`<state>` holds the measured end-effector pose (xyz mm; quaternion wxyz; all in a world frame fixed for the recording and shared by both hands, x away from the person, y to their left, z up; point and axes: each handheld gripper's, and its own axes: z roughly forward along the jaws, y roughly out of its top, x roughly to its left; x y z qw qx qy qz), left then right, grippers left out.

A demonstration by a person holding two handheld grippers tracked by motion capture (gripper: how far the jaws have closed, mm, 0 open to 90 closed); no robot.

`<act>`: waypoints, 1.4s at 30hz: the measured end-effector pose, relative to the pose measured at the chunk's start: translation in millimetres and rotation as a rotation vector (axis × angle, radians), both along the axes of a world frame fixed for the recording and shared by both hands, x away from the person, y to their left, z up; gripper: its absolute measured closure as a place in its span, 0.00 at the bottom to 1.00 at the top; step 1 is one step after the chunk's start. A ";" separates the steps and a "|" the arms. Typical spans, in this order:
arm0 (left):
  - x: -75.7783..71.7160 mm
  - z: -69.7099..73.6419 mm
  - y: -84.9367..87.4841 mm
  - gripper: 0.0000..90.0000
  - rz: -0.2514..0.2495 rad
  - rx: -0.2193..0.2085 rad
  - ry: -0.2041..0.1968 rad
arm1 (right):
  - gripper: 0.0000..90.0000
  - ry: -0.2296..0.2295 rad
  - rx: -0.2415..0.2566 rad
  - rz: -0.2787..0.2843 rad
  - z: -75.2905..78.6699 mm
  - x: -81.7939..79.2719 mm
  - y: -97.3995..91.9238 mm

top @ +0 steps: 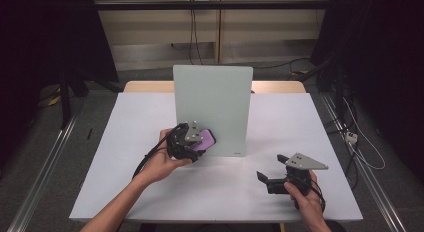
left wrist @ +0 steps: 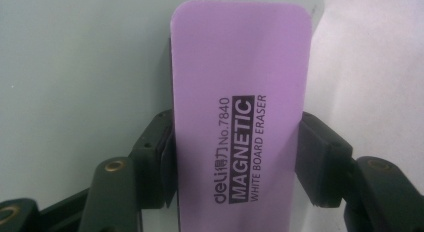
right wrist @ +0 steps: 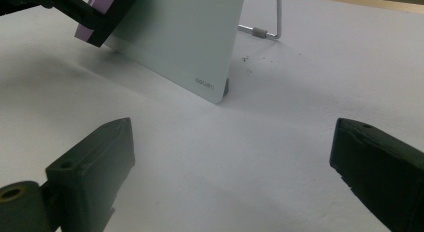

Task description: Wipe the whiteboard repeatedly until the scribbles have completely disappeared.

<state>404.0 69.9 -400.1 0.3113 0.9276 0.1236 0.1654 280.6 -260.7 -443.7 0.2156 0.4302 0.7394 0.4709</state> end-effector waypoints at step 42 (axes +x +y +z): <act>18.9 51.5 11.0 0.45 0.064 -0.135 -0.073 | 0.04 0.002 -0.003 0.000 -0.2 0.1 -0.2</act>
